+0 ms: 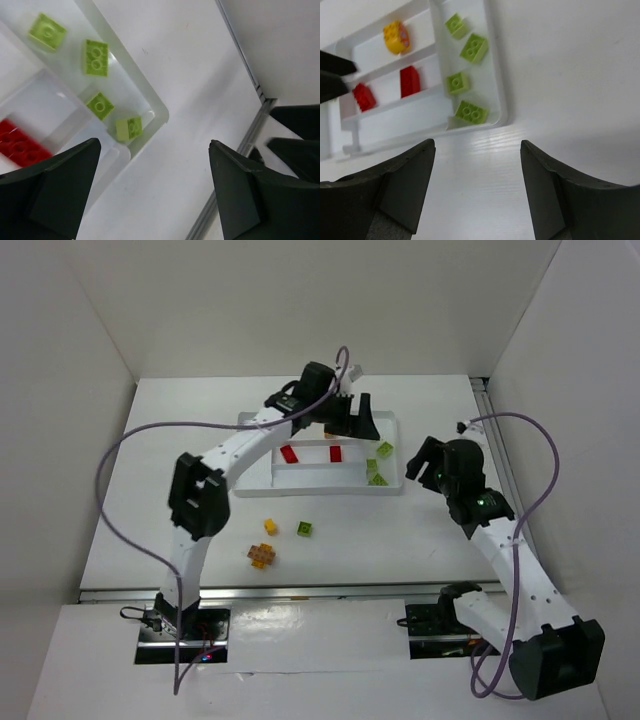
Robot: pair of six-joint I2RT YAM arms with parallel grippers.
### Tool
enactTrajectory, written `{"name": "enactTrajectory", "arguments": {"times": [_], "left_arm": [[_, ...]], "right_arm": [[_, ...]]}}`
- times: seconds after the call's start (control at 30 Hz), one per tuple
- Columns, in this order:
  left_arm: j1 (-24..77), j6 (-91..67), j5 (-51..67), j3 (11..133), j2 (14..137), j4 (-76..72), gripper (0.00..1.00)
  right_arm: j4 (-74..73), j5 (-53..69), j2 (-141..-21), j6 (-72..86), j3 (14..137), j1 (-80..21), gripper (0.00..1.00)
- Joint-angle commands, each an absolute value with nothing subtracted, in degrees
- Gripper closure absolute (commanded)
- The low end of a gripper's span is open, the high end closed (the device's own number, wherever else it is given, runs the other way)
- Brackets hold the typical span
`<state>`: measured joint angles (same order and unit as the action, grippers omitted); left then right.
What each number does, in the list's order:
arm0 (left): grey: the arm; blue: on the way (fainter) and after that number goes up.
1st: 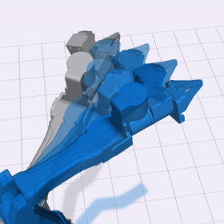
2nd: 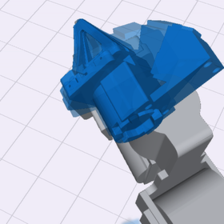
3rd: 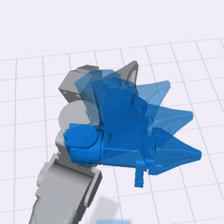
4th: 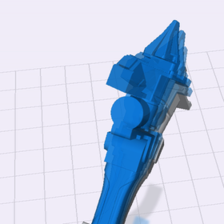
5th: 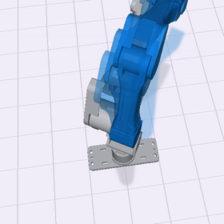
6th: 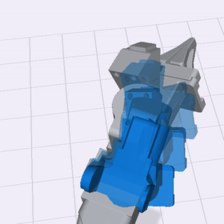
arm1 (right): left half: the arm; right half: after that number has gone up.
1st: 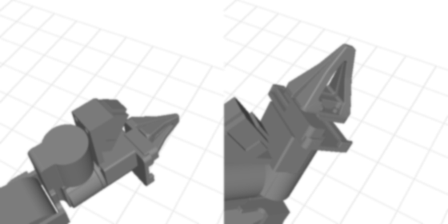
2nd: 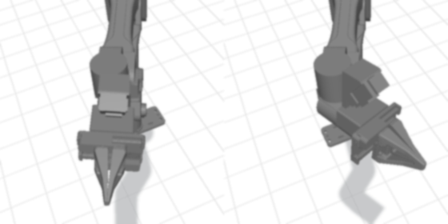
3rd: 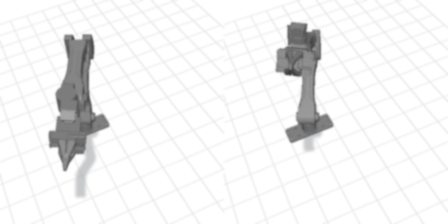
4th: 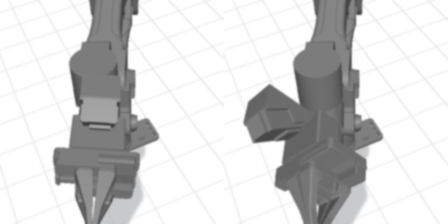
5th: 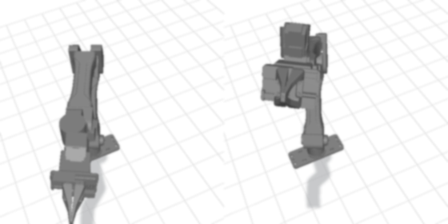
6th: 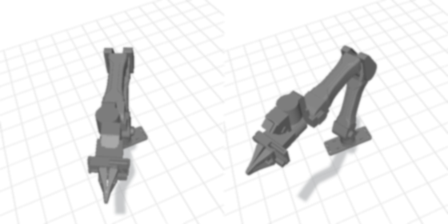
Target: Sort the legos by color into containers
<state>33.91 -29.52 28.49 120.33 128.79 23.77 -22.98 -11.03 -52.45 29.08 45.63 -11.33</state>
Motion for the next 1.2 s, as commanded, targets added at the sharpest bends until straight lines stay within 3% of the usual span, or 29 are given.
{"name": "enactTrajectory", "arguments": {"times": [0.0, 0.17, 0.37, 0.53, 0.9, 1.17], "left_arm": [[34.10, -21.72, 16.99, 108.53, 108.61, 26.01, 0.00], [29.28, -25.30, -4.54, 93.72, 94.33, 36.28, 0.00], [23.30, -34.53, -13.54, 75.77, 77.80, 39.37, 0.00], [18.12, -35.07, -11.87, 72.87, 73.57, 40.52, 0.00], [15.21, -32.78, -10.63, 72.86, 73.04, 41.04, 0.00], [14.68, -32.26, -10.63, 71.81, 73.65, 40.52, 0.01]], "right_arm": [[-19.34, -0.45, -55.09, 25.40, 45.09, -14.84, 0.24], [-19.34, -7.36, -63.53, 30.49, 46.85, -36.70, 0.20], [-17.67, -14.85, -77.50, 29.01, 53.60, -55.43, 0.11], [-17.76, -15.47, -89.45, 27.77, 59.50, -57.92, 0.10], [-15.83, -12.48, -100.81, 29.62, 65.65, -56.16, 0.10], [-19.32, -14.39, -106.17, 31.90, 67.94, -56.16, 0.21]]}}
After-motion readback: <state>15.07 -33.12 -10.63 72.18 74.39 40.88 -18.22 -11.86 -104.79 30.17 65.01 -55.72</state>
